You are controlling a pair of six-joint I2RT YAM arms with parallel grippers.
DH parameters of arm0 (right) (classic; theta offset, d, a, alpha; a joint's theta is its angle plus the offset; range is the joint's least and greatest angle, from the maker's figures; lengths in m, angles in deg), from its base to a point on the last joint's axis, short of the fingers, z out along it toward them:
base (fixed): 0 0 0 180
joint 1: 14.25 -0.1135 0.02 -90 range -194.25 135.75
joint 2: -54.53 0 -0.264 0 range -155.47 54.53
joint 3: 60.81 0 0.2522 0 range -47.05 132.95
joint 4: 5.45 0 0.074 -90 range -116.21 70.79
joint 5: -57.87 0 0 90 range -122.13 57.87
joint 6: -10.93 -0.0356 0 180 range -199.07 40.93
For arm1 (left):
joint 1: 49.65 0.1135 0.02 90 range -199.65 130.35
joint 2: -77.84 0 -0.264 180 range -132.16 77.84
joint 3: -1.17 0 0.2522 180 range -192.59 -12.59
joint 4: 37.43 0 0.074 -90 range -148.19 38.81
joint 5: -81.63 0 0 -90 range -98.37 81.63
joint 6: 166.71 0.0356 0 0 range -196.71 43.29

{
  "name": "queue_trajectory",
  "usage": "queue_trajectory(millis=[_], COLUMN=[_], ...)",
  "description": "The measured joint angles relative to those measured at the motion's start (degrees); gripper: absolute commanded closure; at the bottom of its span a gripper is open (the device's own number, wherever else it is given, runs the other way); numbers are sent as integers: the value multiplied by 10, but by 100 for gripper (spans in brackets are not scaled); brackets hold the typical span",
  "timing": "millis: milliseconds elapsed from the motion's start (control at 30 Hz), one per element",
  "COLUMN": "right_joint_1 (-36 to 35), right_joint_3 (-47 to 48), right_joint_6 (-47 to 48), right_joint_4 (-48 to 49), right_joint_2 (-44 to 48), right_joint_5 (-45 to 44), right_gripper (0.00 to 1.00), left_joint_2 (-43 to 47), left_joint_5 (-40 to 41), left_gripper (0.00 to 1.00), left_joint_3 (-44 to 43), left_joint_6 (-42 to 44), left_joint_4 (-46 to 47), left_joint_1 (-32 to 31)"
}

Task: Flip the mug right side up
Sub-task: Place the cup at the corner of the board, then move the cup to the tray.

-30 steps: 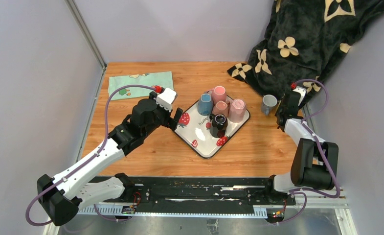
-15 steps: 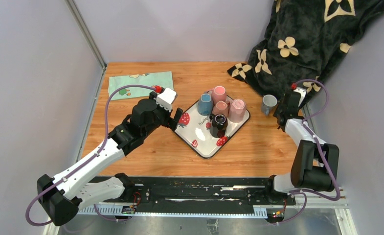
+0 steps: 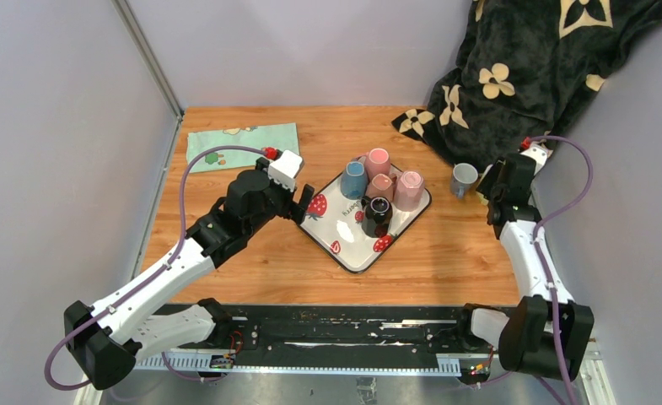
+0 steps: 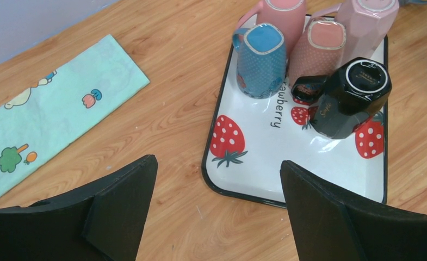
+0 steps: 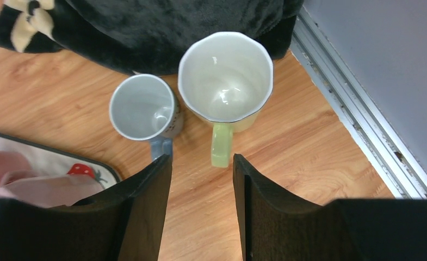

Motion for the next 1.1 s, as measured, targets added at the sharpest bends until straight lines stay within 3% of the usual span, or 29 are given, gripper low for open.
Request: queue_trajectory(millis=[133, 533, 1100], right_joint_1=[-1, -68, -209], right_joint_3=[17, 40, 97], right_joint_6=[-20, -49, -97], right_joint_4=[-37, -123, -172], right_joint_2=[29, 73, -90], right_joint_5=[21, 88, 208], right_gripper=[54, 53, 58], left_joint_2=[0, -32, -64], left_joint_5=[10, 14, 22], left_gripper=[8, 7, 6], left_joint_3=[0, 5, -10], left_joint_6=[-5, -41, -13], left_joint_4=[0, 1, -4], left_joint_1=[2, 2, 2])
